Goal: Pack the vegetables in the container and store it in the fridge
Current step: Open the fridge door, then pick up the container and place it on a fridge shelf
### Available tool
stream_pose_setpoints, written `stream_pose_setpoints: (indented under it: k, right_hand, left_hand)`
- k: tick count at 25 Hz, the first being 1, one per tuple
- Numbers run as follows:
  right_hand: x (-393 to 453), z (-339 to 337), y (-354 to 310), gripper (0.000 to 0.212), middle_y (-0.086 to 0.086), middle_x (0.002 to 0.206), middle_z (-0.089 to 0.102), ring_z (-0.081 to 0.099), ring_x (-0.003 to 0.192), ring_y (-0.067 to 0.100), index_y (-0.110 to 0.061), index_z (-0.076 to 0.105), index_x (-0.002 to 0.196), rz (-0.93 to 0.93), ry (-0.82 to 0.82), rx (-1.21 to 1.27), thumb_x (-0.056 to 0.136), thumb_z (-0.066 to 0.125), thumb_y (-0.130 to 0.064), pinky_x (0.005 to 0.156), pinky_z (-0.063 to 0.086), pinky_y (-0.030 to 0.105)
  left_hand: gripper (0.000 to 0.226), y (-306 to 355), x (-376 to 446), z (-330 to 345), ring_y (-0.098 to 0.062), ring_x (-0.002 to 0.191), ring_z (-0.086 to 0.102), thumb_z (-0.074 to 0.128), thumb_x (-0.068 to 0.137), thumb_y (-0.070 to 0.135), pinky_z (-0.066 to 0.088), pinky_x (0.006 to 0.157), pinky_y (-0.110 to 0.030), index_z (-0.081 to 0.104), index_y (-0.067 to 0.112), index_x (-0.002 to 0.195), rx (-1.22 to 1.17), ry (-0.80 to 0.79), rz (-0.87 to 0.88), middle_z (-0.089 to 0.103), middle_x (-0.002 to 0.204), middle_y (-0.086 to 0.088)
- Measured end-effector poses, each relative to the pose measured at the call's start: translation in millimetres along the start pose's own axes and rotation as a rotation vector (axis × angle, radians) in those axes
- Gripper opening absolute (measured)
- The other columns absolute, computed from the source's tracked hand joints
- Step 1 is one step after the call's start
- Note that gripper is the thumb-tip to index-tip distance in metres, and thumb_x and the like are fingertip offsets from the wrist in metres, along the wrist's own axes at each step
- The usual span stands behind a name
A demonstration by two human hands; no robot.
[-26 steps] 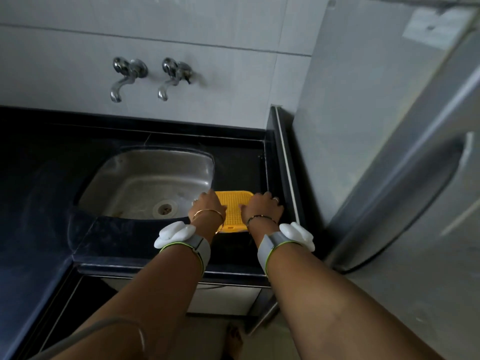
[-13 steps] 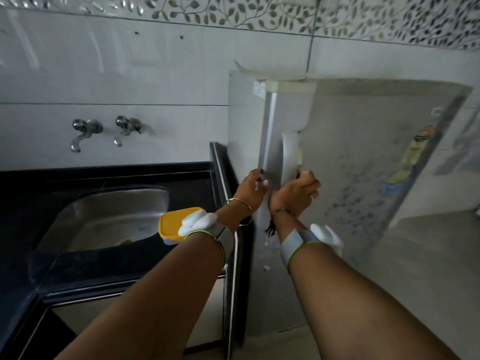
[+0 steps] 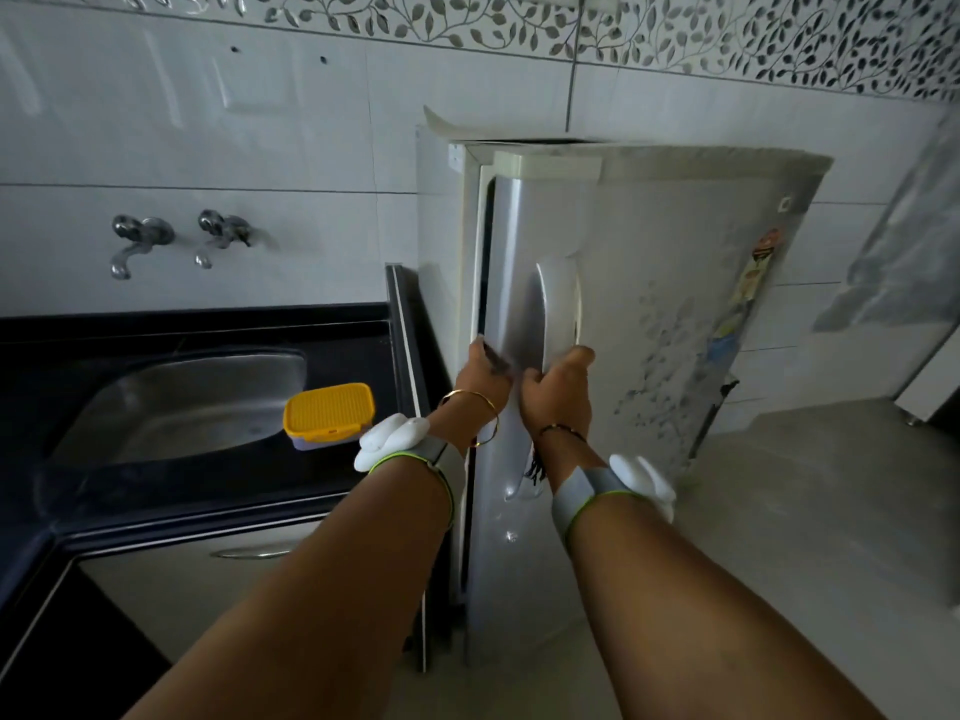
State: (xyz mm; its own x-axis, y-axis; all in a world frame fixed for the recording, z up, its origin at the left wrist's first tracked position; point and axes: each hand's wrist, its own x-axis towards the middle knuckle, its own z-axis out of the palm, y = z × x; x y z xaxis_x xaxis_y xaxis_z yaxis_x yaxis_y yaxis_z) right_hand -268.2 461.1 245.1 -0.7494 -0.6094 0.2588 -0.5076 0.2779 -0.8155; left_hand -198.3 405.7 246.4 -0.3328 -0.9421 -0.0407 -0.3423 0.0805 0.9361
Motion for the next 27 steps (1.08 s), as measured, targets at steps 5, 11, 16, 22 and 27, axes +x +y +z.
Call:
stream_pose_setpoints:
  k: [5, 11, 16, 22, 27]
  right_hand:
    - [-56, -84, 40, 0.054, 0.024, 0.133, 0.047, 0.056, 0.112, 0.043, 0.001, 0.041, 0.134, -0.06, 0.378, -0.023, 0.087, 0.06, -0.014, 0.092, 0.052, 0.05]
    - [-94, -155, 67, 0.07, 0.025, 0.157, 0.023, 0.026, 0.146, 0.038, -0.004, 0.029, 0.15, -0.373, 0.518, -0.295, 0.09, 0.058, -0.026, 0.115, 0.033, 0.044]
    - [-99, -157, 63, 0.091, 0.033, 0.157, 0.011, 0.013, 0.143, 0.055, -0.017, 0.015, 0.152, 0.034, 0.495, -0.391, 0.079, 0.066, -0.036, 0.108, 0.027, 0.066]
    - [-88, -69, 41, 0.087, 0.026, 0.156, 0.025, 0.028, 0.141, 0.048, -0.015, 0.02, 0.15, -0.198, 0.269, -0.385, 0.079, 0.069, -0.028, 0.102, 0.041, 0.059]
    - [-62, 78, 1, 0.03, 0.02, 0.113, 0.061, 0.059, 0.102, 0.04, -0.002, 0.06, 0.112, -0.465, -0.072, -0.225, 0.088, 0.056, -0.02, 0.081, 0.05, 0.041]
  left_hand:
    - [0.076, 11, -101, 69, -0.04, 0.117, 0.055, 0.068, 0.072, 0.036, 0.046, 0.102, -0.048, 0.033, 0.013, 0.136, -0.087, -0.065, -0.016, 0.056, 0.128, -0.018]
    - [0.065, 27, -176, 104, -0.036, 0.122, 0.058, 0.04, 0.082, 0.051, 0.048, 0.104, -0.046, 0.052, 0.009, 0.13, -0.13, -0.294, 0.044, 0.06, 0.131, -0.018]
    - [0.049, 36, -179, 107, -0.041, 0.117, 0.056, 0.036, 0.101, 0.039, 0.042, 0.093, -0.038, 0.055, -0.003, 0.12, 0.167, -0.133, 0.105, 0.062, 0.123, -0.027]
    - [0.047, -12, -114, 38, -0.041, 0.107, 0.062, 0.045, 0.095, 0.042, 0.049, 0.085, -0.04, 0.062, 0.0, 0.107, 0.242, 0.092, 0.057, 0.068, 0.111, -0.024]
    - [0.04, -92, 3, -69, -0.041, 0.122, 0.05, 0.043, 0.095, 0.036, 0.041, 0.101, -0.045, 0.058, 0.007, 0.117, 0.317, 0.398, -0.153, 0.055, 0.128, -0.019]
